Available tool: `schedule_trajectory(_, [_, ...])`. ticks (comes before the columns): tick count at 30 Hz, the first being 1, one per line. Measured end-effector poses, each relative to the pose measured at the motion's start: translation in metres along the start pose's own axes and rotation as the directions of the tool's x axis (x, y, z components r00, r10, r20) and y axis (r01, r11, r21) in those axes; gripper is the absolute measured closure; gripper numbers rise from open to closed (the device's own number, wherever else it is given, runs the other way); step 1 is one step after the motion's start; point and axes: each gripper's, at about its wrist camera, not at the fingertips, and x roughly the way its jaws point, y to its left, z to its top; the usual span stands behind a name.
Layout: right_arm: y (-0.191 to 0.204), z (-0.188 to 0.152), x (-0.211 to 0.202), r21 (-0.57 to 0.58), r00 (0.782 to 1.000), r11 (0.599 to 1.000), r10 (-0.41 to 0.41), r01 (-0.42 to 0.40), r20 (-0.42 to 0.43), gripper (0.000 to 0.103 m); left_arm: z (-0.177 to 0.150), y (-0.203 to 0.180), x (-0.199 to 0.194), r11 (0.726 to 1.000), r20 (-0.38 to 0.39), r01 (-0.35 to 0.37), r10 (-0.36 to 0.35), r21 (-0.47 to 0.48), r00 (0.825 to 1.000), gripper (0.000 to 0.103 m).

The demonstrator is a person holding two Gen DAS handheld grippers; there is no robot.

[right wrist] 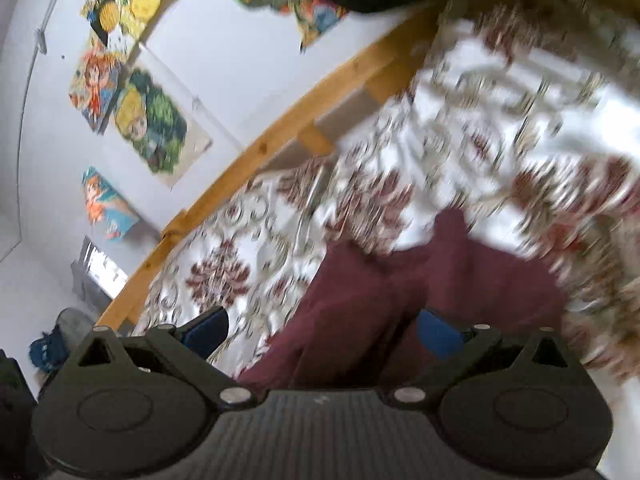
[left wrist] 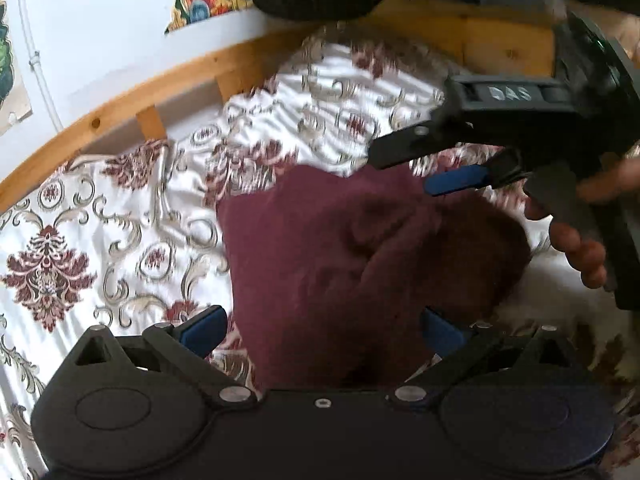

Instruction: Fold small clothes

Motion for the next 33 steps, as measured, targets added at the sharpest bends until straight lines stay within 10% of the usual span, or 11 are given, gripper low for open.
schedule_trajectory(4, [-0.015, -0.007, 0.023, 0.081, 0.999, 0.997, 0.022, -0.019, -0.029, 0.003, -0.007, -0.002, 0.015, 0.999, -0.036, -0.023, 0.024, 0.031, 0.999, 0.002])
schedule_trajectory(7, [-0.019, -0.01, 0.03, 0.101, 0.999, 0.994, 0.035, -0.034, -0.012, 0.014, -0.007, -0.007, 0.024, 0.997, -0.062, -0.04, 0.044, 0.072, 0.997, 0.022])
schedule_trajectory(9, [-0.02, -0.012, 0.03, 0.087, 0.999, 0.996, 0.035, -0.036, 0.014, 0.028, -0.005, -0.012, 0.026, 0.991, -0.058, -0.081, 0.087, 0.105, 0.994, 0.047])
schedule_trajectory(15, [-0.016, -0.011, 0.028, 0.05, 0.998, 0.999, -0.011, 0.008, 0.066, 0.082, 0.002, -0.016, 0.012, 0.989, -0.012, -0.099, 0.101, 0.108, 0.995, 0.075])
schedule_trajectory(22, [0.016, 0.016, -0.024, -0.139, 0.979, 0.988, -0.042, 0.071, 0.2, 0.086, 0.022, -0.046, -0.002, 0.988, 0.062, -0.012, 0.003, 0.154, 0.998, 0.077])
schedule_trajectory(33, [-0.011, -0.007, -0.052, -0.06, 0.94, 0.947, -0.303, 0.315, 0.155, 0.089, 0.007, -0.067, 0.014, 0.986, 0.044, 0.116, -0.122, 0.118, 0.992, 0.07])
